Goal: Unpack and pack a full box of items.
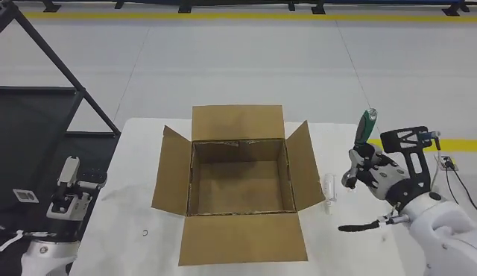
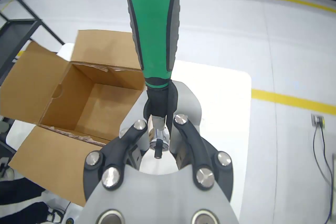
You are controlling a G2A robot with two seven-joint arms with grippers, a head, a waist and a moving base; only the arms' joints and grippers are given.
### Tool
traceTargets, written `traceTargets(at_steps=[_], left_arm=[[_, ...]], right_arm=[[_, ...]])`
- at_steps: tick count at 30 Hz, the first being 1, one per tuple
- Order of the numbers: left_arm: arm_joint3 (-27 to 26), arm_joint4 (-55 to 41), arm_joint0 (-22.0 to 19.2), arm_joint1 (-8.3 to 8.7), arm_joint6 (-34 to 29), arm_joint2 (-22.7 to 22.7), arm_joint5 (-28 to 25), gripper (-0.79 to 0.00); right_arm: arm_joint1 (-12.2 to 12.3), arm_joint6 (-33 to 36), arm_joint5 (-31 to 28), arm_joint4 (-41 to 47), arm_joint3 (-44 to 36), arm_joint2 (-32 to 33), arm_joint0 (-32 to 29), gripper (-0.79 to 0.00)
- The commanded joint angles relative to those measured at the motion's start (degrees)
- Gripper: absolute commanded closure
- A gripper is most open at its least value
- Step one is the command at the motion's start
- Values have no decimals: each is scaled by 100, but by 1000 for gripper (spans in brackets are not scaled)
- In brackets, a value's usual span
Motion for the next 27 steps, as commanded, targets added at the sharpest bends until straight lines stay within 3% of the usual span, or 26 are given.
traceTargets(at_steps=[1,6,8,18,27], left_arm=[[2,28,-20,5,-11,30,19,-785],[2,92,-63,15,-9,96,40,-785],[-2,113,-70,19,-3,120,43,-785],[-48,190,16,19,188,170,13,-785],[-119,204,181,22,202,137,-44,-785]], right_arm=[[26,446,25,233,0,319,-164,0],[98,1415,80,693,286,746,-452,0],[123,1483,379,477,789,780,-355,0],[222,1444,159,534,3747,35,716,0],[328,1736,358,100,4781,-200,1230,0]])
